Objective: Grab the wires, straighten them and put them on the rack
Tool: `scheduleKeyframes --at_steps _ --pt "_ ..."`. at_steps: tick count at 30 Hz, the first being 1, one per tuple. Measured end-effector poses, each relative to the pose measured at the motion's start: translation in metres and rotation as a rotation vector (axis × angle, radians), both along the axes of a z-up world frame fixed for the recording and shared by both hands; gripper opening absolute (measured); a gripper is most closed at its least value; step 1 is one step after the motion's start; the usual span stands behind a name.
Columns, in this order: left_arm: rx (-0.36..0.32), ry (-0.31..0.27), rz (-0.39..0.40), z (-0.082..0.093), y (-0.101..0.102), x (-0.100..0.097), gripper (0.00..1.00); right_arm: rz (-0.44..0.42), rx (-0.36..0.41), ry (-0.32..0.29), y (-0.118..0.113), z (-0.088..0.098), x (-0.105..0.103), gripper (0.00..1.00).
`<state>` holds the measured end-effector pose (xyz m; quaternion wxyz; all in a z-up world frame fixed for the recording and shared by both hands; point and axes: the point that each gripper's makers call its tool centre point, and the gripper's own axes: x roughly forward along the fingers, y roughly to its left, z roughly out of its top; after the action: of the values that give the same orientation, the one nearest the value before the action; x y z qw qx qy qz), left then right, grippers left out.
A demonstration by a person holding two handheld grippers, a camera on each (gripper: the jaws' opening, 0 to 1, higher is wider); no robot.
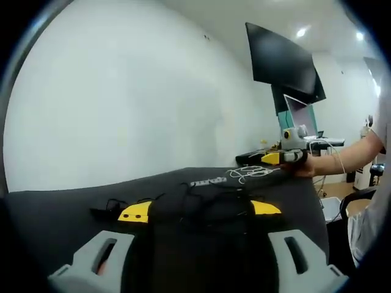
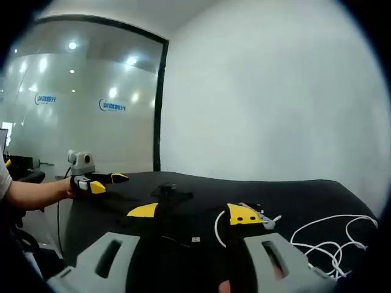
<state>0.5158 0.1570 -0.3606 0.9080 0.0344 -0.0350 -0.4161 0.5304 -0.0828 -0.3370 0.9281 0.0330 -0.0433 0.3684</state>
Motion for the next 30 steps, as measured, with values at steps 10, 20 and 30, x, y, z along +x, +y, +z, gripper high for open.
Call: scheduleKeyframes --at_steps 10,20,30 --pt "0.008 0.008 0.013 -0.003 0.001 0.002 0.57 0.005 -0.023 -0.001 0.005 -0.004 -0.001 0.37" --pt "0.013 0.007 0.011 -0.004 0.001 0.001 0.57 0.014 -0.016 0.004 0.004 -0.004 -0.003 0.35" --pt "0.012 0.010 0.022 -0.004 0.002 0.003 0.57 0.024 -0.030 0.004 0.007 -0.006 -0.008 0.34"
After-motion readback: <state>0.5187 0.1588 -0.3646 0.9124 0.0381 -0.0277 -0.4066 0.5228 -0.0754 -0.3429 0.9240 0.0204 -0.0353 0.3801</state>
